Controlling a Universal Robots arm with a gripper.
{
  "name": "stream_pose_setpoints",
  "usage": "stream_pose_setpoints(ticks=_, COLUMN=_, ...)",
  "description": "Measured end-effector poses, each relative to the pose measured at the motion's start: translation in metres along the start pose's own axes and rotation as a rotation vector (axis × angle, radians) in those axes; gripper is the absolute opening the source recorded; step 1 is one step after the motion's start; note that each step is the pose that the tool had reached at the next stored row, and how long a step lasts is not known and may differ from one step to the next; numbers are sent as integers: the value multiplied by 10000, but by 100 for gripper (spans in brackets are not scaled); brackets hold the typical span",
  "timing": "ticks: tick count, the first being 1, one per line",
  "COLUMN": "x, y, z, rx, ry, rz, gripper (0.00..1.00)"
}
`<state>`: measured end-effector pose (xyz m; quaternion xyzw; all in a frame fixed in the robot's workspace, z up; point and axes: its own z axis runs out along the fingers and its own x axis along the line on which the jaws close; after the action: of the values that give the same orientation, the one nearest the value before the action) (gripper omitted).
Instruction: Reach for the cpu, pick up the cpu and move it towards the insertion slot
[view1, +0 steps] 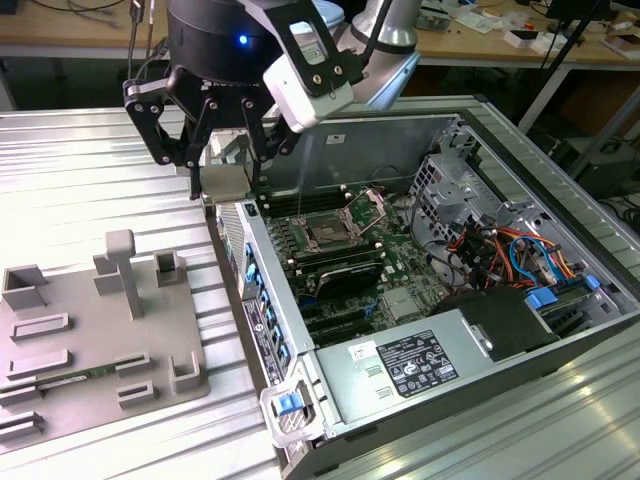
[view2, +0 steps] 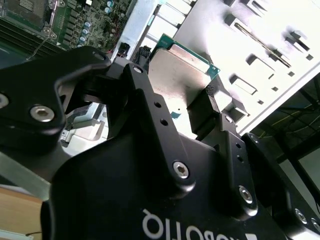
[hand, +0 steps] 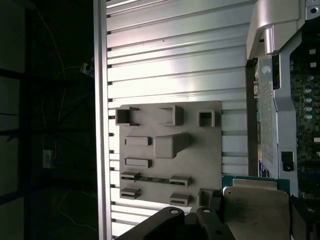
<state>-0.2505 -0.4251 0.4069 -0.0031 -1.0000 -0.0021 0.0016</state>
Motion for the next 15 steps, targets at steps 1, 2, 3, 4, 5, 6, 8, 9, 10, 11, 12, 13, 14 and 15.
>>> stream_pose_setpoints(ticks=1, x=-13, y=0, z=1, rx=0, ry=-1, rz=0, gripper=55)
stream_pose_setpoints(ticks=2, x=-22, y=0, z=1, rx=1, ry=0, rz=0, gripper=55)
stream_pose_setpoints(ticks=3, x=-35, y=0, z=1, rx=1, ry=-1, rz=0, gripper=55)
stream_pose_setpoints(ticks=4, x=-57, y=0, z=1, rx=1, ry=0, rz=0, gripper=55)
stream_pose_setpoints(ticks=5, x=-76, y=1, z=2, rx=0, ry=-1, rz=1, gripper=55)
stream_pose_setpoints(ticks=6, x=-90, y=1, z=3, rx=1, ry=0, rz=1, gripper=55)
stream_pose_setpoints(ticks=8, x=-148, y=1, z=11, rx=3, ry=0, rz=0, gripper=55)
stream_pose_setpoints(ticks=9, x=-177, y=1, z=12, rx=4, ry=-1, rz=1, gripper=55)
stream_pose_setpoints(ticks=10, x=-213, y=2, z=13, rx=5, ry=0, rz=1, gripper=55)
stream_pose_setpoints(ticks=11, x=-244, y=2, z=14, rx=5, ry=0, rz=0, gripper=55)
stream_pose_setpoints(ticks=12, x=-271, y=2, z=15, rx=5, ry=0, rz=0, gripper=55)
stream_pose_setpoints(ticks=13, x=-293, y=2, z=16, rx=4, ry=-1, rz=1, gripper=55)
stream_pose_setpoints(ticks=14, x=-312, y=3, z=17, rx=3, ry=-1, rz=1, gripper=55)
stream_pose_setpoints(ticks=15, x=-360, y=5, z=19, rx=4, ry=-1, rz=1, gripper=55)
